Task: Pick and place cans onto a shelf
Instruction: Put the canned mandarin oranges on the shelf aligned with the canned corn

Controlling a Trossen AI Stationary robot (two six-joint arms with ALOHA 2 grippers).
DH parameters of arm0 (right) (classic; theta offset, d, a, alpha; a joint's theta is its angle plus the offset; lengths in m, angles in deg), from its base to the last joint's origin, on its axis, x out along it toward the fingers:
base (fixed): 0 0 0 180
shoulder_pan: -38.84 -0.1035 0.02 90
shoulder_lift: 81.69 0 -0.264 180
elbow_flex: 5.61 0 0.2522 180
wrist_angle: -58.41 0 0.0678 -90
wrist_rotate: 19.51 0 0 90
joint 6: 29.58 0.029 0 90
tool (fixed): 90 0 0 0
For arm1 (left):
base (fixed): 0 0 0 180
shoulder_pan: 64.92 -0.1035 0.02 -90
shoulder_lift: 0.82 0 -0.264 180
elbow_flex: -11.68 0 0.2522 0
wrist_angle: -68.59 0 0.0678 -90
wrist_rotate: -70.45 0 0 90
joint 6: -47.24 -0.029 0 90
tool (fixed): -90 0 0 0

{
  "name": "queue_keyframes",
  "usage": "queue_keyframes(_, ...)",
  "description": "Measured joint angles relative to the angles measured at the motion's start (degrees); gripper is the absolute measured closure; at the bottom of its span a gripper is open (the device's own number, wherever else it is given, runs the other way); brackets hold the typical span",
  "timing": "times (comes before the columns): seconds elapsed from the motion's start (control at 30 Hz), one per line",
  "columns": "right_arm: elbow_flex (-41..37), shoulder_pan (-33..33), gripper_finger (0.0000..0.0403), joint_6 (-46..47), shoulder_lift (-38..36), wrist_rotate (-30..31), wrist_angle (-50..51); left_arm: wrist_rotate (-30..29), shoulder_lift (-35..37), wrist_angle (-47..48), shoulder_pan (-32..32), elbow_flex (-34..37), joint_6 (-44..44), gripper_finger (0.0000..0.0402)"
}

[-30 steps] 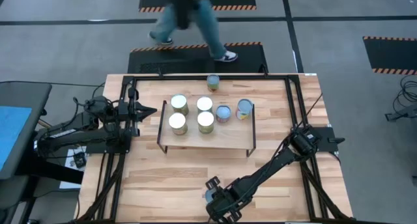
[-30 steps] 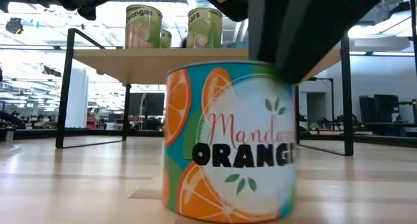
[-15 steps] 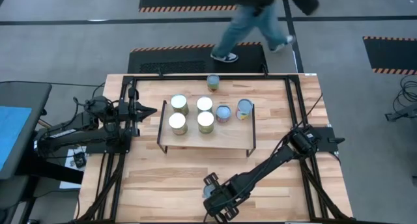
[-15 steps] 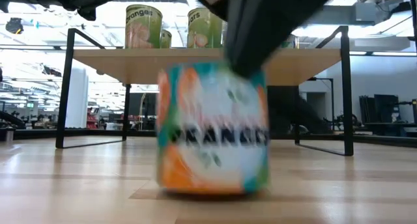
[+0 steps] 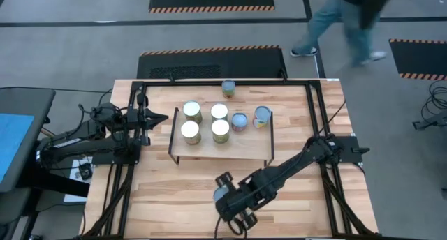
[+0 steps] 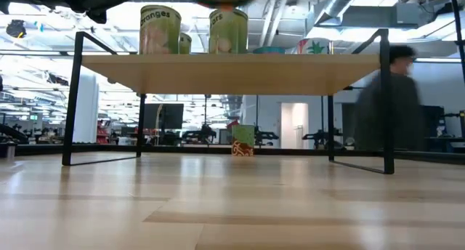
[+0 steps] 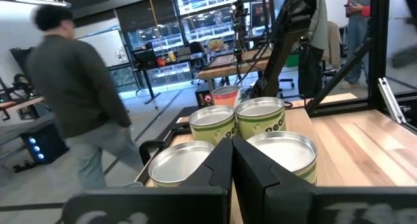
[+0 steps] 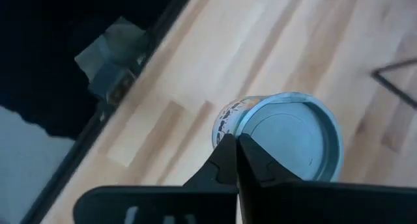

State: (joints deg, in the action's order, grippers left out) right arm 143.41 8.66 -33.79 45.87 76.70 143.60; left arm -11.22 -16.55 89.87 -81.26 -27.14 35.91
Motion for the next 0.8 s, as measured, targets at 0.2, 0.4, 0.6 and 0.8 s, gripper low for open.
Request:
queue_keyframes(0.2, -2.0, 2.3, 0.0397, 1.4, -5.5, 1.7, 7.4, 0.0, 0.0, 0.1, 0.0, 0.0, 0.0, 0.0401)
queue_keyframes(0.4, -2.0, 7.7, 0.0396, 0.9, -6.5, 4.7, 16.8, -0.3, -0.1, 0.5, 0.0, 0.0, 0.0, 0.0401)
queue_keyframes(0.6, -2.0, 13.2, 0.0396, -1.6, -6.7, 7.2, 18.8, -1.7, -0.4, 0.8, 0.0, 0.0, -0.2, 0.0402)
queue_keyframes(0.8, -2.0, 14.1, 0.0396, -0.8, -6.7, 5.9, 18.7, -1.7, -0.4, 0.8, 0.0, 0.0, -0.2, 0.0401)
